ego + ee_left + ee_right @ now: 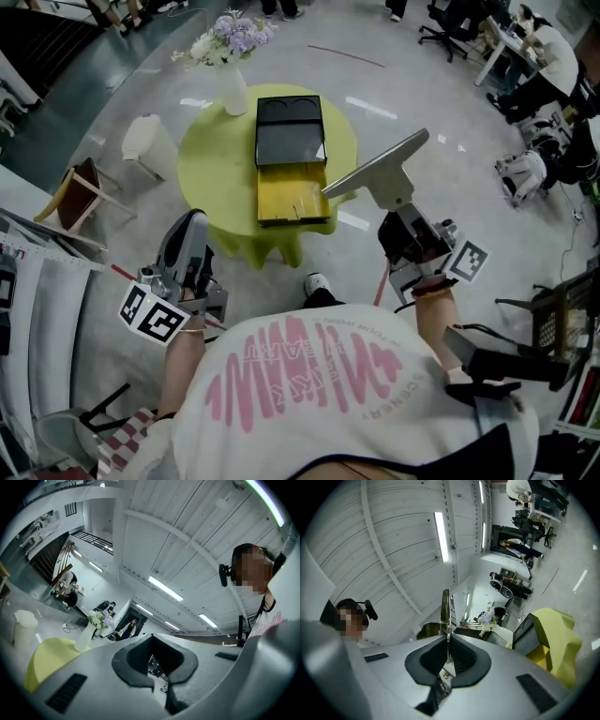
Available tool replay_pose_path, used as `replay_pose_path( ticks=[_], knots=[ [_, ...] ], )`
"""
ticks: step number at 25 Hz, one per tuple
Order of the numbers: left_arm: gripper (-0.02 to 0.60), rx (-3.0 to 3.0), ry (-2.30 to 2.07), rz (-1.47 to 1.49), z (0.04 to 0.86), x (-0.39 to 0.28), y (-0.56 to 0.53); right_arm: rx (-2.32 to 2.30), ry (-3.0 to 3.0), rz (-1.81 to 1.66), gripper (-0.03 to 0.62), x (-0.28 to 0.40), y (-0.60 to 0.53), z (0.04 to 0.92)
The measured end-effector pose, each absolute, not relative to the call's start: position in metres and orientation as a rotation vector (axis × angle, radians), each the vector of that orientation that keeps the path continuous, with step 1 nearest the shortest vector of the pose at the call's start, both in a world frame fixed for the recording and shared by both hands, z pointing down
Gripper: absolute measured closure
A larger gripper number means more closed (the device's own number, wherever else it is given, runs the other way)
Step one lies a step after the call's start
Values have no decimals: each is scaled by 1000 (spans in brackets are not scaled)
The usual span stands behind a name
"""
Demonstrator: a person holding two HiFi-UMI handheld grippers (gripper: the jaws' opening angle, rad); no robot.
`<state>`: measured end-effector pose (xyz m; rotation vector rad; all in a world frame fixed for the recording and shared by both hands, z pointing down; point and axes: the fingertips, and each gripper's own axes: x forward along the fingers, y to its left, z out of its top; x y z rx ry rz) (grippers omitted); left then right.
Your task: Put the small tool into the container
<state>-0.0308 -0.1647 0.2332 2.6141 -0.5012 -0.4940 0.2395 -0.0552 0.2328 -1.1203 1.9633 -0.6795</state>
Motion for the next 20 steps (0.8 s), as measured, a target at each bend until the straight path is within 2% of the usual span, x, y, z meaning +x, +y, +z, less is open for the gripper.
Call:
replay_pose_path(
  ticks=[7,20],
  knots=[
    [574,2551,-621,-443,255,-8,-214,-1079,2010,-750,588,264,-122,245],
    [574,2478,-819,-375,302,-32,-232,-1036,2071,-936,588,252,-182,300]
  ],
)
